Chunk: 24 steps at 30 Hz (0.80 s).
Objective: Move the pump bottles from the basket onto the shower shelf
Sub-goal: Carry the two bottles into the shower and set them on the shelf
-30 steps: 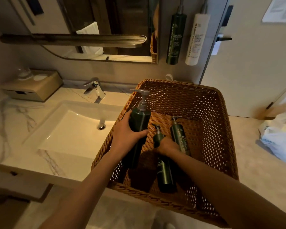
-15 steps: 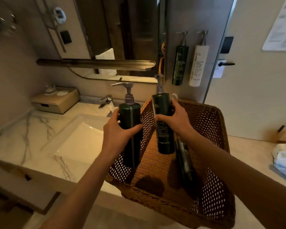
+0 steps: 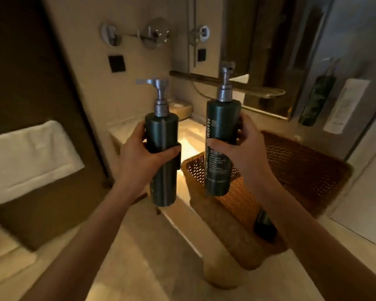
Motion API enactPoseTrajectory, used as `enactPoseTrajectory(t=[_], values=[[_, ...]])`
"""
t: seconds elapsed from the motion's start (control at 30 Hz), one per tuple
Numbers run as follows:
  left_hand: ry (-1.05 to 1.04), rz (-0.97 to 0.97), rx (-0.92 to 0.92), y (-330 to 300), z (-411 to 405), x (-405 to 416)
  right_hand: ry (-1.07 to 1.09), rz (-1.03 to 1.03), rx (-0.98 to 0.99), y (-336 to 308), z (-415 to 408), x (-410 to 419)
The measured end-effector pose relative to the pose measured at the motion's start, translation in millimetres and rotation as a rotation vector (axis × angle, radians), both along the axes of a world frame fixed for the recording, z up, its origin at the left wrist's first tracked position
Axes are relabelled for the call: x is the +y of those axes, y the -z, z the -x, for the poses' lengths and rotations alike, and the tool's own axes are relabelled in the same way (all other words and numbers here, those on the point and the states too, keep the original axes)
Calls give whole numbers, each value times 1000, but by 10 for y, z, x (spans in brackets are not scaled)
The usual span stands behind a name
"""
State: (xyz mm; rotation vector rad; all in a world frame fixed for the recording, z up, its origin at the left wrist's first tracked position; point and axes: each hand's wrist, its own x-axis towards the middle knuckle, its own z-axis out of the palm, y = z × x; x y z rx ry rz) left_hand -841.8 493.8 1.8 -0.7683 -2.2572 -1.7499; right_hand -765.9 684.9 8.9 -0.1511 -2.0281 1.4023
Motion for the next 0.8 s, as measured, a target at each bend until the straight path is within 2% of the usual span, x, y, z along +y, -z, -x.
enactPoseTrajectory(t=[0.13, 0.43, 0.8], values=[[-221, 61, -102, 462, -523, -728, -178, 43, -102, 424, -201, -419], [-709, 117, -311, 1295, -1600, -2188, -591, -10, -317, 1132, -377, -1655], [-1034, 19, -447, 1690, -2064, -3708, -932, -41, -532, 1809, -104, -3717]])
